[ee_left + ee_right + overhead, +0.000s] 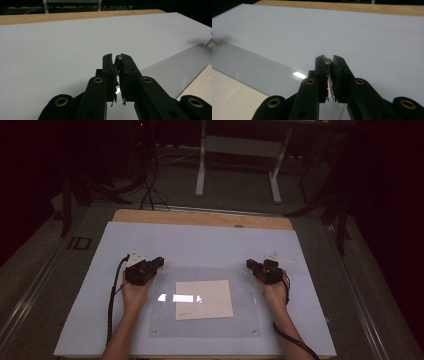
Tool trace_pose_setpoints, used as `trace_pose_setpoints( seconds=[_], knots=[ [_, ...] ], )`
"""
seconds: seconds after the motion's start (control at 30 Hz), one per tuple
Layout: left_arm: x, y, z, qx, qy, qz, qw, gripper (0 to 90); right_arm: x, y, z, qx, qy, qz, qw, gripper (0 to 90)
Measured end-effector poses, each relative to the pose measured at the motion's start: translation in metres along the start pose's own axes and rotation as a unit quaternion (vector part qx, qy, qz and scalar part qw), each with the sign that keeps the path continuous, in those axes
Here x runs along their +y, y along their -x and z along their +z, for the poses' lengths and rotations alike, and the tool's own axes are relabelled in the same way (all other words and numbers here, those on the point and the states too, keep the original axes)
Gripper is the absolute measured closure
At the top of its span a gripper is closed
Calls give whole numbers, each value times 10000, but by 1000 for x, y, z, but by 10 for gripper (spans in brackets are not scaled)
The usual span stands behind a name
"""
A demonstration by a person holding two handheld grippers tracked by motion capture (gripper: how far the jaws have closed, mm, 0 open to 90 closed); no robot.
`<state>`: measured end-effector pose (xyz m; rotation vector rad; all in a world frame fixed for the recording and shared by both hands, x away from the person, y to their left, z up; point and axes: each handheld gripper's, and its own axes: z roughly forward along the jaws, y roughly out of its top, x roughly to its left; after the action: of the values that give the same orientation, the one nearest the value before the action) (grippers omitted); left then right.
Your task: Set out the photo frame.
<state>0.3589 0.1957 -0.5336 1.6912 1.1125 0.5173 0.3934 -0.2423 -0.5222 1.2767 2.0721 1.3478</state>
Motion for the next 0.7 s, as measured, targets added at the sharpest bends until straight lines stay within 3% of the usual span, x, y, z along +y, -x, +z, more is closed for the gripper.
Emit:
trace_pose_setpoints(
  seconds=[0.13,0.27,0.7],
  knots=[
    [0,-5,1,-154,-11,-145,9998,832,1,4,0,142,-40,141,9998,828],
    [-1,-12,3,-386,42,-504,9980,818,3,6,1,191,-122,222,9995,827],
    [14,-26,18,-588,-278,-870,9941,827,13,14,9,264,-344,655,9969,833]
  ],
)
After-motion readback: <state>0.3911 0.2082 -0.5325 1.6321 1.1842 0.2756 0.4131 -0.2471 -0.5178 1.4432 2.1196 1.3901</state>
